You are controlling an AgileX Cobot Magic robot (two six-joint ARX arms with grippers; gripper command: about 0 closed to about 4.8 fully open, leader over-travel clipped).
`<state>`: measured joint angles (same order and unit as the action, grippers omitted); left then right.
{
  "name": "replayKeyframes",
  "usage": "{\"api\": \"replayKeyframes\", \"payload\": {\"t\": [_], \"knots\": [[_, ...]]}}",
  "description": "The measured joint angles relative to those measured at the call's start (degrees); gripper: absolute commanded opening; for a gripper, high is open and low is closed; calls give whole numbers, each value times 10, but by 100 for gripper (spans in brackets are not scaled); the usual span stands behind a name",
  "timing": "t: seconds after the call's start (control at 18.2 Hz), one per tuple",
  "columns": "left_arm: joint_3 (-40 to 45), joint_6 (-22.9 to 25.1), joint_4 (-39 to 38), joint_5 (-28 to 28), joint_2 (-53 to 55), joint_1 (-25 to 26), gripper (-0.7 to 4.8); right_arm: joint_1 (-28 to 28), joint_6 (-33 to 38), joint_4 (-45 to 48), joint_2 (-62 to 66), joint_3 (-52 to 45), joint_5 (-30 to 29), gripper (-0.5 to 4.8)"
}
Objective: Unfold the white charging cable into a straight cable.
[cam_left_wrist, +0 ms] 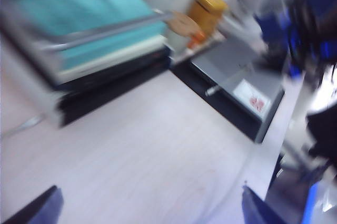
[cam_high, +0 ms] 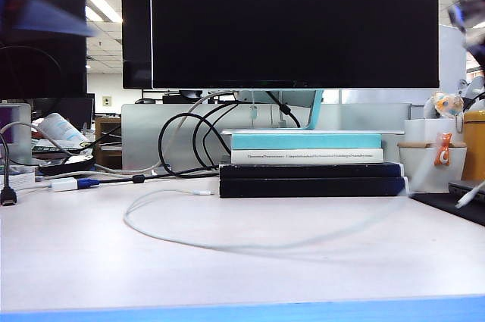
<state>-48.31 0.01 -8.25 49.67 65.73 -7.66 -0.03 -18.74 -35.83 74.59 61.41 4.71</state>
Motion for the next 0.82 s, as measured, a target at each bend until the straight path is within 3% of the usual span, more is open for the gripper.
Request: {"api": "replayKeyframes", "payload": {"t": [0.22, 0.38, 0.55, 0.82], "knots": [[0, 9, 56, -102, 9, -143, 479, 15, 59, 21, 19, 59, -16, 479], [0, 15, 100, -167, 35, -219, 479, 45, 94, 30, 17, 81, -43, 479], [0, 15, 154, -183, 66, -261, 479, 92, 125, 28, 17, 87, -85, 479], [0, -8, 273, -187, 91, -318, 479, 152, 130, 40, 18, 86, -89, 479]]}}
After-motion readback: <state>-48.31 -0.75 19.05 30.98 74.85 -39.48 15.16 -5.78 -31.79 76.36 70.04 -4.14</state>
